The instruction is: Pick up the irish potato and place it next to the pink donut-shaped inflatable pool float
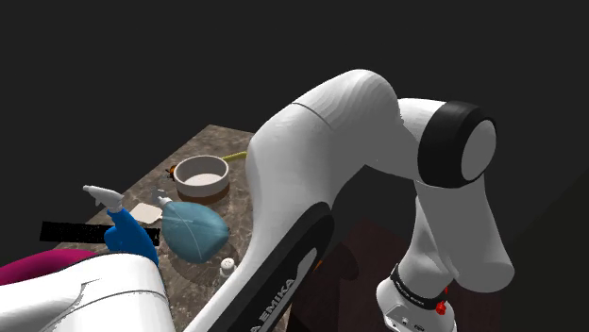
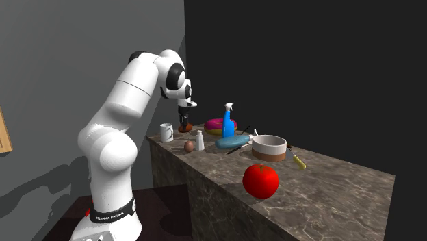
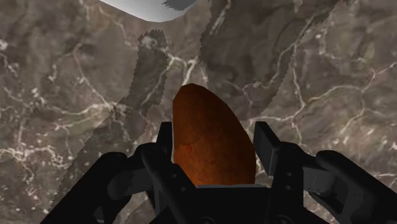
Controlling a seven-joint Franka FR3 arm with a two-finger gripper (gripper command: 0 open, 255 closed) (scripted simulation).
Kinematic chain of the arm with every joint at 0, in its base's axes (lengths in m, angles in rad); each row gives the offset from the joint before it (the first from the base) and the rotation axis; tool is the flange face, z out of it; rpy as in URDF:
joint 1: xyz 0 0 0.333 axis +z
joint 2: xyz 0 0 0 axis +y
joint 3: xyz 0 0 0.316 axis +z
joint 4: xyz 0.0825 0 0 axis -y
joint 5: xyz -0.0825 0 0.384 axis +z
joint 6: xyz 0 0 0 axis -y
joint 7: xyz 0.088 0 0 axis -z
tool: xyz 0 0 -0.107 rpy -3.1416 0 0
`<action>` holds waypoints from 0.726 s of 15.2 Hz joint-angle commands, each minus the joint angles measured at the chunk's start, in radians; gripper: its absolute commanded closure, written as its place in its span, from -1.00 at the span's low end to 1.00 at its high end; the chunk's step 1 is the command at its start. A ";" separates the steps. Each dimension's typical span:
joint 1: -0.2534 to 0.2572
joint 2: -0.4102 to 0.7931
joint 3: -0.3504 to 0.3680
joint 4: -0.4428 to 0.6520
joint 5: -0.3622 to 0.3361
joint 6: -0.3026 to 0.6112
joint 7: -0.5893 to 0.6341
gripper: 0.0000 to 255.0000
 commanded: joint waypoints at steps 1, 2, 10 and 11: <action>0.002 0.014 -0.006 -0.013 -0.009 0.026 0.004 1.00; 0.002 0.014 -0.006 -0.013 -0.009 0.026 0.004 1.00; 0.002 0.014 -0.006 -0.013 -0.009 0.026 0.004 -1.00; 0.002 0.014 -0.006 -0.013 -0.009 0.026 0.004 -1.00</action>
